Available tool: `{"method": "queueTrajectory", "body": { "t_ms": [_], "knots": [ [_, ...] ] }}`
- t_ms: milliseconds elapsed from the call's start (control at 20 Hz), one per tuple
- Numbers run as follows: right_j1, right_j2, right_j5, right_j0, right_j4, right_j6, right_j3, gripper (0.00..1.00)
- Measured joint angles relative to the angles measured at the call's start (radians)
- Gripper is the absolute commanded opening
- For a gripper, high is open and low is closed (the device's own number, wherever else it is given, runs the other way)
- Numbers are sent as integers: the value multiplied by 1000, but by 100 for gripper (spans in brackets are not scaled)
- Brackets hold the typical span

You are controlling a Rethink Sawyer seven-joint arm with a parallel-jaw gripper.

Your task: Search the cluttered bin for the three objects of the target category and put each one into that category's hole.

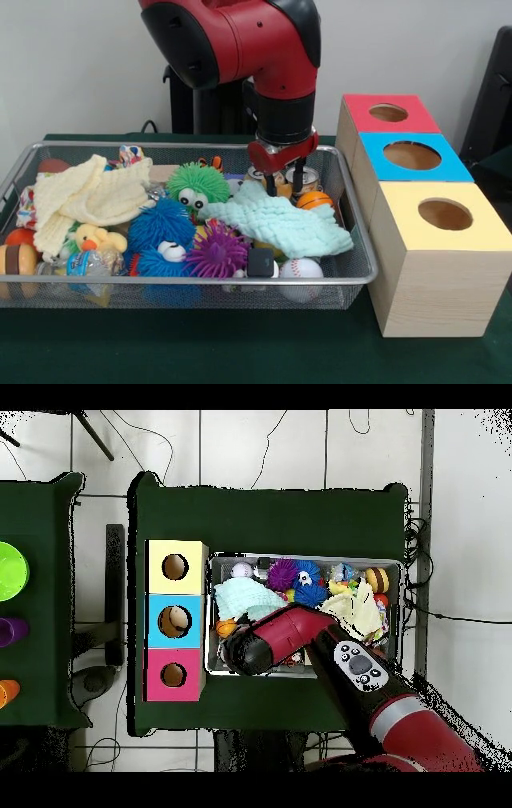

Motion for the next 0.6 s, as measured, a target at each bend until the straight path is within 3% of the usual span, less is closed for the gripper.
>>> {"method": "queueTrajectory", "body": {
  "t_ms": [600],
  "knots": [
    [-10,0,0,-2,0,0,0,100]
  ]
}}
